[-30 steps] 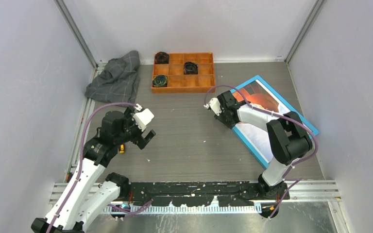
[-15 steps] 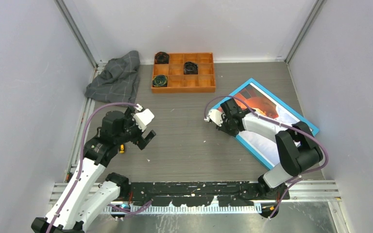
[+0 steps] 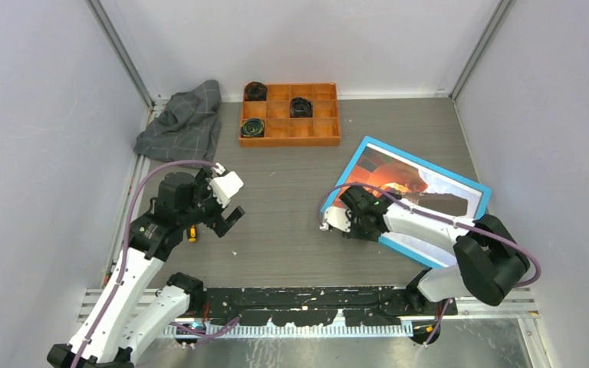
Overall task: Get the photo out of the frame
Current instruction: Move the photo frame to the center of the board.
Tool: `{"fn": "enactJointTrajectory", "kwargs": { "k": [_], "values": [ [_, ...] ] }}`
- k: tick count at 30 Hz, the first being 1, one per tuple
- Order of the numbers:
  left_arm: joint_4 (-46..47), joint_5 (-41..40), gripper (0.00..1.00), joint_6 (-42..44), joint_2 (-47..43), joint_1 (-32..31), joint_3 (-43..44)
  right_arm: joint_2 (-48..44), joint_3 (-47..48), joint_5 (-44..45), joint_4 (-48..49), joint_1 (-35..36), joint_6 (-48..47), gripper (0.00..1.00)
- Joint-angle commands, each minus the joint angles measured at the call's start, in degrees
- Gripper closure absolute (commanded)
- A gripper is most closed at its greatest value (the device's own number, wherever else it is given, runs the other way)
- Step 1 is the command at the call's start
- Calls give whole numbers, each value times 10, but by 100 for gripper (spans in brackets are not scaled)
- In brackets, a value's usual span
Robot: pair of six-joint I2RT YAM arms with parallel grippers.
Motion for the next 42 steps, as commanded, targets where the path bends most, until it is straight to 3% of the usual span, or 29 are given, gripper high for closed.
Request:
{"fn": "enactJointTrajectory", "kwargs": {
  "k": [1, 7, 19, 26, 33, 39, 41, 42],
  "values": [
    [-21, -1, 0, 9, -6, -1, 31, 6, -6, -12, -37, 71, -6, 88],
    [-35, 3, 0, 10, -15, -1, 30, 22, -17, -6, -38, 144, 33, 88],
    [-38, 31, 0, 23, -18, -1, 6, -32, -33, 9, -93, 245, 72, 89],
    [-29, 35, 0, 22, -10, -1, 1, -50, -29, 4, -83, 266, 81, 90],
    [50, -7, 0, 7, 29, -2, -11, 9, 61, -60, -55, 266, 84, 93],
    [146, 4, 0, 78, 64, -6, -62, 70, 128, -93, -38, 266, 80, 94],
    [179, 17, 0, 97, 77, -11, -88, 93, 151, -96, -42, 266, 84, 87],
    [200, 20, 0, 105, 79, -12, -100, 102, 158, -92, -44, 266, 87, 78]
  ]
}}
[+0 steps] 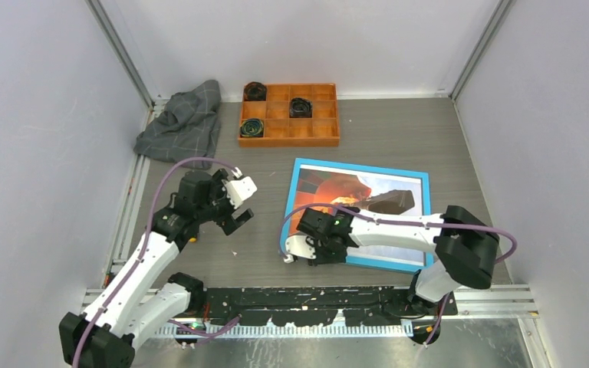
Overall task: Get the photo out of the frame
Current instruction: Move the photo frame to the center of the board.
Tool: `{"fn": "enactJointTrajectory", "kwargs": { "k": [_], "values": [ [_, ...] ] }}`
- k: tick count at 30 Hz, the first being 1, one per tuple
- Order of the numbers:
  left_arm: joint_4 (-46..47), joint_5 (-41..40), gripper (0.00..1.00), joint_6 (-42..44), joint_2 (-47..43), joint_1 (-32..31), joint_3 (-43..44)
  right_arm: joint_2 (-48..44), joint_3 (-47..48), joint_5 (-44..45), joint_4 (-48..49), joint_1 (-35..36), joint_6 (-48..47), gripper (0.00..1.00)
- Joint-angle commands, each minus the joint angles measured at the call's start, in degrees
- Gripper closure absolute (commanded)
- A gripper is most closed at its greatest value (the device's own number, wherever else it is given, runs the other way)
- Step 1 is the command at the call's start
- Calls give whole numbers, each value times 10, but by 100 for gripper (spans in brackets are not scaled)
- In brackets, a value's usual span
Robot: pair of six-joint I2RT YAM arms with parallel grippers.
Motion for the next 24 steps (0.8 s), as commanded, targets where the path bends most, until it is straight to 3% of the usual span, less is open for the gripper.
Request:
{"fn": "enactJointTrajectory", "kwargs": {
  "k": [1, 6, 8, 13, 24],
  "values": [
    [106, 19, 0, 48, 12, -8, -42, 27, 55, -21, 16, 5, -9, 68],
    [130, 43, 0, 54, 9, -14, -67, -12, 3, 35, 61, 5, -6, 23],
    [125, 53, 0, 55, 10, -20, -67, -36, -18, 70, 67, 0, -4, 16],
    [124, 74, 0, 70, 23, -46, -66, -114, -78, 85, 73, -50, -3, 13],
    [135, 52, 0, 140, 89, -159, -64, -179, -151, 59, 42, -77, 24, 27]
  ]
}}
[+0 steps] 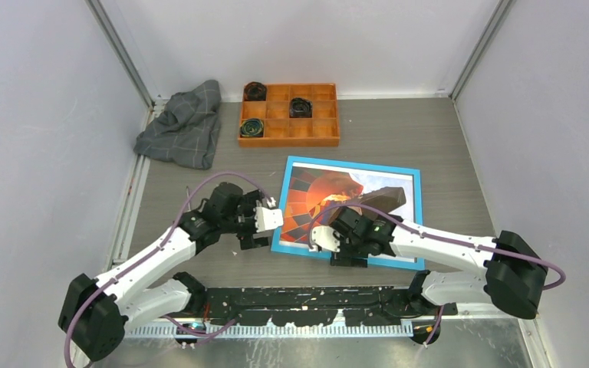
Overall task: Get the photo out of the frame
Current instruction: Move the photo frame to the center of the board, then turn over the photo frame at the center of the board.
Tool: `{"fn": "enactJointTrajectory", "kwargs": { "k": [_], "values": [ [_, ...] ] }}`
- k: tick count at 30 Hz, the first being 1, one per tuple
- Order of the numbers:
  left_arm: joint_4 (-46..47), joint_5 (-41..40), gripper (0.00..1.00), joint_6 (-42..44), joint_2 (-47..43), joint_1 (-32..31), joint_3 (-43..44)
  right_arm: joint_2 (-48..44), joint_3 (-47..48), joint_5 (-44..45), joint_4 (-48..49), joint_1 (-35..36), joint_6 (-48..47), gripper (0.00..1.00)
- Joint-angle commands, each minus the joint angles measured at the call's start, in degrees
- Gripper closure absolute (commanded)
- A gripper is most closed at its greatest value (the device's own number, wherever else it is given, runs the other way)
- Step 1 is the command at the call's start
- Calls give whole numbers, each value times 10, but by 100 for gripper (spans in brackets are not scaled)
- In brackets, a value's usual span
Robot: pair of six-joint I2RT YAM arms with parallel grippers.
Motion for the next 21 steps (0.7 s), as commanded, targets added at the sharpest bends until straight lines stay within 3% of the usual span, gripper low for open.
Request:
{"fn": "enactJointTrajectory", "kwargs": {
  "k": [1, 12, 21],
  "values": [
    [42, -2, 0, 47, 20, -42, 5, -10, -25, -9, -16, -8, 19, 28],
    [134, 1, 0, 77, 55, -100, -43, -14, -7, -74, -58, -32, 27, 31],
    [258, 17, 0, 102, 46, -104, -110, 7, -21, -57, -10, -31, 37, 39]
  ]
}}
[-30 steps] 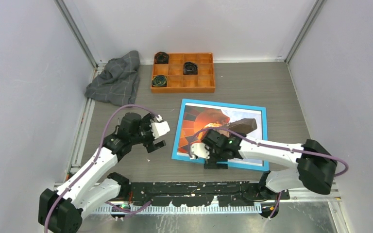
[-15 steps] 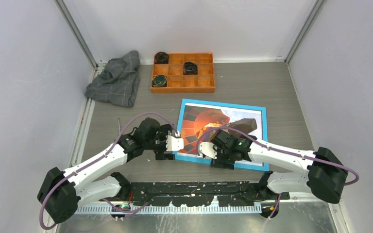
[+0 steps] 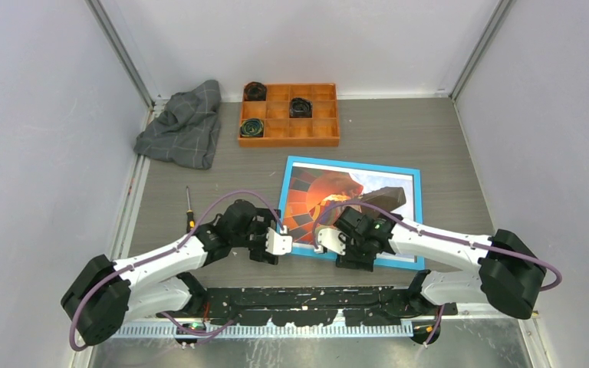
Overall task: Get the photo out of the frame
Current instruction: Turn over the photo frame at the center of the board.
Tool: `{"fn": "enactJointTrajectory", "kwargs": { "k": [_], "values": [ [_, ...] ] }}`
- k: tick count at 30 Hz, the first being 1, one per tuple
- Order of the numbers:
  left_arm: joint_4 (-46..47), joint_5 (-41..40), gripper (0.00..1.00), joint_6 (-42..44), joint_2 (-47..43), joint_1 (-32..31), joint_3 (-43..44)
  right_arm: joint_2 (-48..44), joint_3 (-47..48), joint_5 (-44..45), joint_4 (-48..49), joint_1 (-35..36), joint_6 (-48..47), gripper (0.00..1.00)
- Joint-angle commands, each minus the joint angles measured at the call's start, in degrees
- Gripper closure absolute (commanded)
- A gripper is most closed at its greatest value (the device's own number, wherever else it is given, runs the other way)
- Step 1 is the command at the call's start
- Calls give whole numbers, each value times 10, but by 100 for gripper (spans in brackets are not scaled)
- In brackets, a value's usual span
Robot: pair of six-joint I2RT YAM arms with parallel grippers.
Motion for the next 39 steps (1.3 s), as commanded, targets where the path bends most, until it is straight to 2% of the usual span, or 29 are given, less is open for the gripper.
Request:
{"fn": "enactJointTrajectory", "kwargs": {
  "k": [1, 7, 11, 15, 21, 22, 24, 30, 34, 39],
  "values": [
    [106, 22, 0, 24, -13, -4, -23, 6, -5, 7, 39, -1, 13, 40],
    [133, 37, 0, 58, -26, -14, -57, 32, -4, 12, 57, 0, 17, 45],
    [128, 40, 0, 102, -36, -26, -76, 57, 1, 7, 58, 1, 17, 52],
    [67, 63, 0, 109, -47, -29, -61, 67, 8, 14, 63, 9, 17, 66],
    [-125, 143, 0, 73, -55, -29, 31, 60, 23, 16, 62, 11, 16, 96],
    [-141, 149, 0, 70, -54, -29, 41, 57, 27, 16, 61, 11, 17, 99],
    [-152, 146, 0, 76, -47, -29, 49, 53, 37, 16, 54, 11, 17, 99],
    [-61, 60, 0, 68, -13, -29, 41, 55, 99, -12, 9, 9, 31, 99],
    [-41, 32, 0, 69, -29, -29, 36, 41, 134, -53, -16, -11, 36, 99],
    [27, -18, 0, 69, -42, -29, 9, 27, 173, -113, -52, -40, 43, 99]
  ]
}}
